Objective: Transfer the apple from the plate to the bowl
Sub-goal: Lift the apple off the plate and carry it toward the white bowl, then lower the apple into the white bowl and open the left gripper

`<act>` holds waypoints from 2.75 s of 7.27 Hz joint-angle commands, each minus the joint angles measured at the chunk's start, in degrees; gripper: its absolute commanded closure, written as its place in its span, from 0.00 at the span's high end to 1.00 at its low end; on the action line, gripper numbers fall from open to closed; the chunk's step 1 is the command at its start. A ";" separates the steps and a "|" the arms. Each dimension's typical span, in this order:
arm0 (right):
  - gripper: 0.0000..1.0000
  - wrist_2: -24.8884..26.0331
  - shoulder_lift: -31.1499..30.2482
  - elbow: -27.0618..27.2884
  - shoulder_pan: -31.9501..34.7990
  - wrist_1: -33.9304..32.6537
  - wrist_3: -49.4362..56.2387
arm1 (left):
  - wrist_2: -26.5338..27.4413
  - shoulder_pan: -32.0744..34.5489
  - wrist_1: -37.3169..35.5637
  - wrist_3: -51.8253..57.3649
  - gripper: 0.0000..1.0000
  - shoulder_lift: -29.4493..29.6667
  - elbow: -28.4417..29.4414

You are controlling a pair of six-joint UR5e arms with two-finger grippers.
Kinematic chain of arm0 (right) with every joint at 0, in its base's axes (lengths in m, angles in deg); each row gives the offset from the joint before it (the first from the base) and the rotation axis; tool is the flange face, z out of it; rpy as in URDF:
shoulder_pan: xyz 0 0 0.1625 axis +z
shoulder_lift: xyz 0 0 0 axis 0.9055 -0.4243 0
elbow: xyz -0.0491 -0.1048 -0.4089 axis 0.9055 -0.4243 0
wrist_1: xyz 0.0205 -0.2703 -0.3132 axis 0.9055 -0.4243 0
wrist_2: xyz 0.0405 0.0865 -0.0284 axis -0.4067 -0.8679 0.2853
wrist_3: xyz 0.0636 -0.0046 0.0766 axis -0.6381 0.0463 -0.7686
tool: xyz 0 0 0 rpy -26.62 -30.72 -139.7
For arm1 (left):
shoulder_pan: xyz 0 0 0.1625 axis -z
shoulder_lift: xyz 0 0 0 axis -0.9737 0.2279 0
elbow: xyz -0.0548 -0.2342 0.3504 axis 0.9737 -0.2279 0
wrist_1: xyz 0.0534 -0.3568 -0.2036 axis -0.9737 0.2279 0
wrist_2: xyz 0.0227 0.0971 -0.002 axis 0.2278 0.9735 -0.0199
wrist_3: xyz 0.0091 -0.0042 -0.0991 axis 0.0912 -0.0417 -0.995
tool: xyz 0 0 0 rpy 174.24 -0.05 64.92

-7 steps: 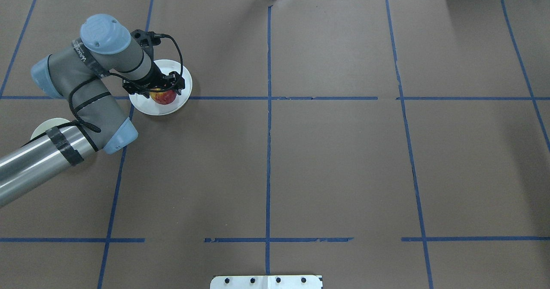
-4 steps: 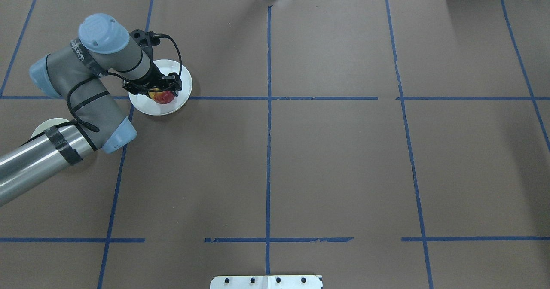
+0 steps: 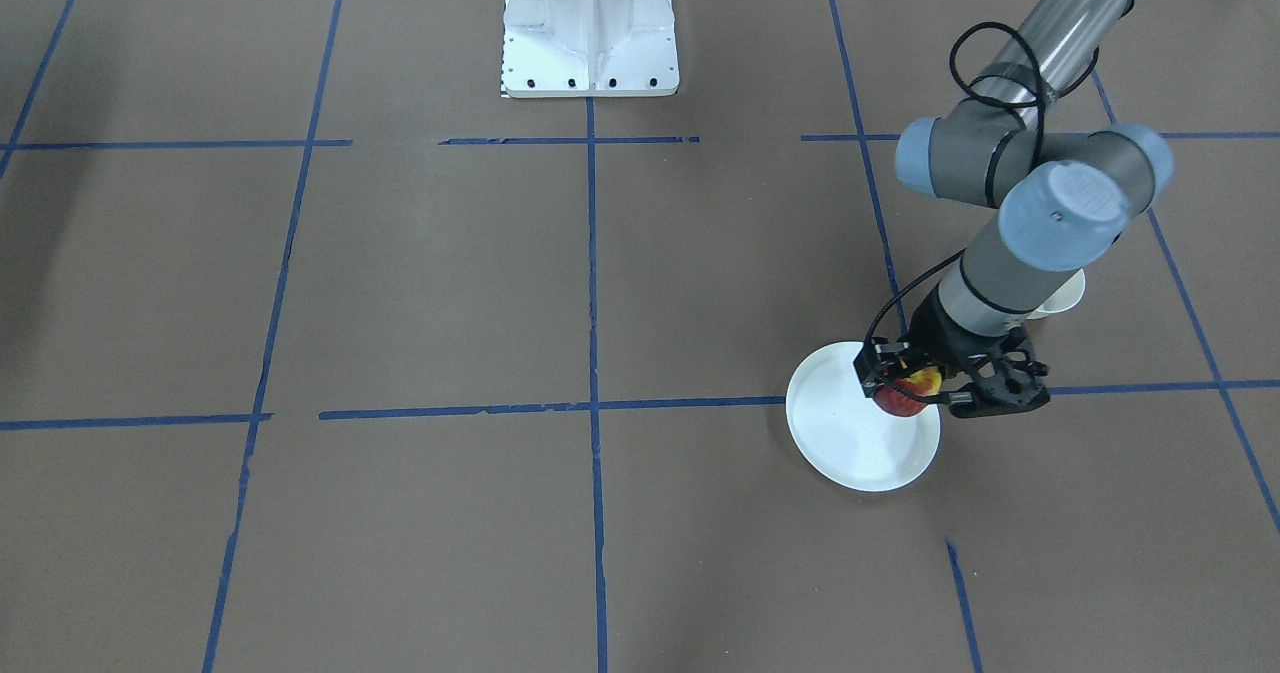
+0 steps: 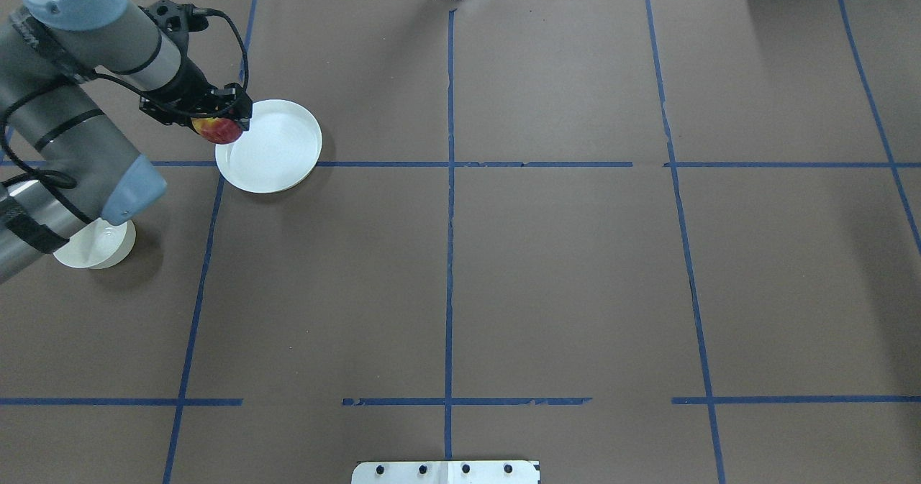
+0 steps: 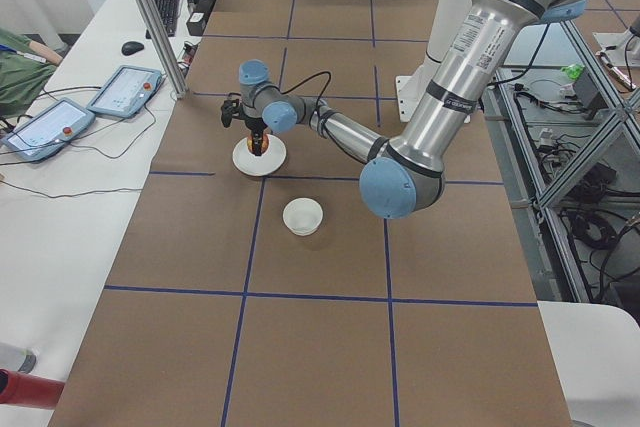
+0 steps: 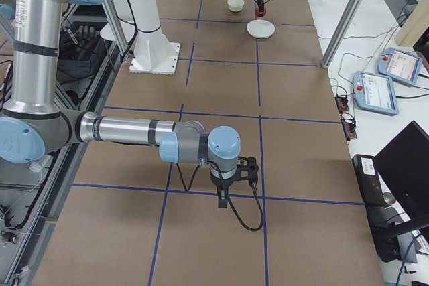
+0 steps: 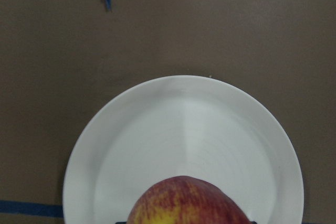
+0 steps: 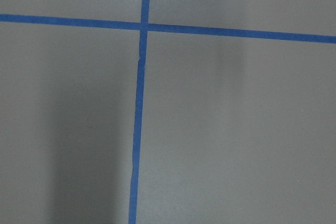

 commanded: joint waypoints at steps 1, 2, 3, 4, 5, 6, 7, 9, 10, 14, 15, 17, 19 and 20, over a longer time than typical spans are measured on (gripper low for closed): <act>1.00 -0.01 0.00 0.00 0.00 0.00 0.00 | 0.05 3.47 -6.32 11.57 0.15 -11.36 -12.73; 1.00 0.07 0.00 0.00 -0.08 0.00 0.00 | 0.23 3.57 -5.36 14.39 0.15 -17.34 -16.43; 1.00 -0.01 0.00 0.00 -0.08 0.00 0.00 | 0.32 3.57 -1.52 13.98 0.15 -22.27 -17.59; 1.00 -0.01 0.00 0.00 0.00 0.00 0.00 | 0.32 3.48 3.91 12.06 0.15 -26.15 -16.91; 1.00 -0.01 0.00 0.00 -0.08 0.00 0.00 | 1.45 3.31 10.49 8.48 0.15 -28.28 -15.42; 1.00 -0.01 0.00 0.00 0.00 0.00 0.00 | 4.33 2.70 14.56 4.61 0.15 -28.47 -12.54; 1.00 -0.01 0.00 -0.09 -0.08 0.00 0.00 | 4.71 2.25 17.99 3.62 0.15 -28.56 -10.16; 1.00 0.07 0.00 0.00 0.00 0.00 0.00 | 4.80 -0.46 22.05 0.63 0.14 -28.56 -6.81; 1.00 -0.01 0.00 -0.09 -0.08 0.00 0.00 | 4.80 -1.95 22.59 -0.34 0.14 -28.56 -6.45; 1.00 -0.01 0.00 0.00 -0.08 0.00 0.00 | 4.71 -3.64 22.86 -0.53 0.59 -29.27 -6.53; 1.00 -0.01 0.00 0.00 0.00 0.00 0.00 | 4.71 -3.64 22.86 -0.61 0.99 -29.27 -6.62; 1.00 -0.01 0.00 0.00 0.00 0.00 0.00 | 4.37 -3.64 22.69 -0.44 1.00 -29.27 -6.53; 1.00 -0.01 0.00 0.00 0.00 0.00 0.00 | 4.10 -3.38 22.43 0.00 1.00 -29.35 -7.14; 1.00 -0.01 0.00 0.00 0.00 0.00 0.00 | 4.10 -2.85 22.16 2.53 0.99 -29.53 -7.58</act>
